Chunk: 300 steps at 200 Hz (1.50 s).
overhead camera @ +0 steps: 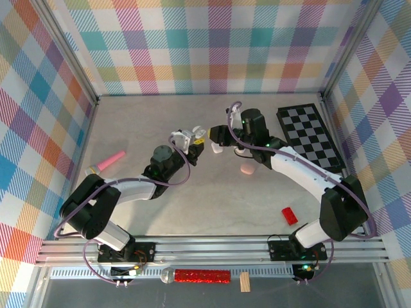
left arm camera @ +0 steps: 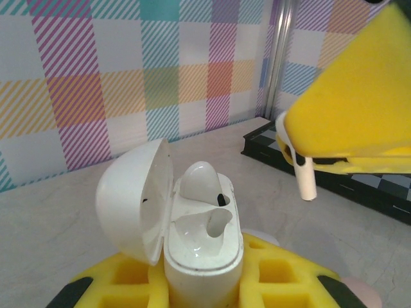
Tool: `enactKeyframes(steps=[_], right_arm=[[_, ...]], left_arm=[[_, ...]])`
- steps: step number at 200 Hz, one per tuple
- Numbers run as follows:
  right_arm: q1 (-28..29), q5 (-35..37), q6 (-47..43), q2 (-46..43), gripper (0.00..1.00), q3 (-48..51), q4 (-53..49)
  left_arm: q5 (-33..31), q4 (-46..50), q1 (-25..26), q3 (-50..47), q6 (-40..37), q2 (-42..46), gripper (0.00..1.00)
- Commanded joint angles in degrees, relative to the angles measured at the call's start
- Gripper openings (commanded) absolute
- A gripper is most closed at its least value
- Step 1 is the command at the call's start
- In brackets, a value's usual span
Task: Insert wireless bluetooth earbuds into charging case
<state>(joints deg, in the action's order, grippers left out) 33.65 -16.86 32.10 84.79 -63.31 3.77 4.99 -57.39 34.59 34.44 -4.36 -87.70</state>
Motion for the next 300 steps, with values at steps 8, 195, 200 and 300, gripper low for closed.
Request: enactKeyframes(steps=[8, 195, 200, 300], right_arm=[[-0.16, -3.5, 2.14, -1.34, 0.21, 0.62, 5.07], [-0.25, -2.52, 2.52, 2.14, 0.21, 0.55, 6.13], [-0.25, -2.4, 2.39, 2.22, 0.21, 0.55, 6.16], [-0.21, -0.16, 0.95, 1.92, 0.2, 0.85, 4.49]], left_arm=[[-0.3, -2.82, 1.24, 2.33, -1.61, -1.71, 0.06], [-1.3, -3.44, 3.49, 4.58, -0.28, -1.77, 0.06], [-1.3, -3.44, 3.47, 4.67, -0.21, -1.77, 0.06], [-2.81, -2.67, 3.5, 5.33, 0.73, -1.73, 0.06]])
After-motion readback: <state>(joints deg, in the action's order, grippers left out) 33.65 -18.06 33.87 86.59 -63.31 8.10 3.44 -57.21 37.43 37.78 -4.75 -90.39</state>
